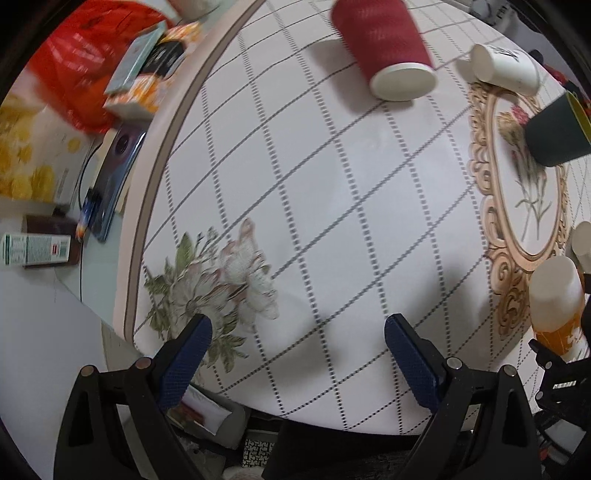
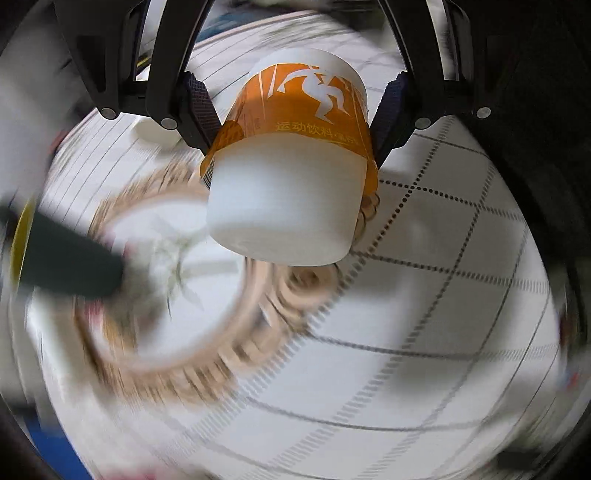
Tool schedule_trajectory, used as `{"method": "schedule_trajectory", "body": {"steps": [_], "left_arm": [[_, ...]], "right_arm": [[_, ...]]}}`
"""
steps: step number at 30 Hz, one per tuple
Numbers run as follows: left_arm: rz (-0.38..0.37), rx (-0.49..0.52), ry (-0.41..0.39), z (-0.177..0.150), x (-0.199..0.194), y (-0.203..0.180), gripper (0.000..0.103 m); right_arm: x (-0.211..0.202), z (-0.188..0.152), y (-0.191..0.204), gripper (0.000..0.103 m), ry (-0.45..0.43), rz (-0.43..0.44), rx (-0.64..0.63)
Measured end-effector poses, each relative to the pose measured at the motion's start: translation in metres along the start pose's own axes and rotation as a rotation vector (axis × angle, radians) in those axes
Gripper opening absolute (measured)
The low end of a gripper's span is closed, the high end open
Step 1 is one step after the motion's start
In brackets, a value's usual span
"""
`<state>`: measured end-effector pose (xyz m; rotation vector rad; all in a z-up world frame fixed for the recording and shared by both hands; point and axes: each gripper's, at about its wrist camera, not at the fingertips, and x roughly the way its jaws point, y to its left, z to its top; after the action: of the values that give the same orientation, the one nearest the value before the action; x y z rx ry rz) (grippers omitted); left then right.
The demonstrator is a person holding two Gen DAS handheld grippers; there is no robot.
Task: Flip cup upside down
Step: 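Carry the inverted orange-and-white cup with the right tool over the table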
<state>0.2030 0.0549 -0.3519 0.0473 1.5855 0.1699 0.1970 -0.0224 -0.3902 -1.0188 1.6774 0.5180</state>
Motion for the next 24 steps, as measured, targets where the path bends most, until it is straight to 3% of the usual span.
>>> {"method": "schedule_trajectory", "body": {"steps": [13,20,24], "left_arm": [[-0.004,0.093,-0.017,0.003,-0.004,-0.032,0.096],[0.002,0.103,-0.009,0.0,0.0,-0.033,0.096],[0.003,0.109,-0.009,0.0,-0.001,-0.036,0.096]], "right_arm": [[0.036,-0.036,-0.032,0.076,0.129,0.292,0.362],[0.053,-0.046,-0.052,0.078,0.165,0.366,0.448],[0.052,-0.027,-0.076,0.079,0.156,0.38,0.463]]}}
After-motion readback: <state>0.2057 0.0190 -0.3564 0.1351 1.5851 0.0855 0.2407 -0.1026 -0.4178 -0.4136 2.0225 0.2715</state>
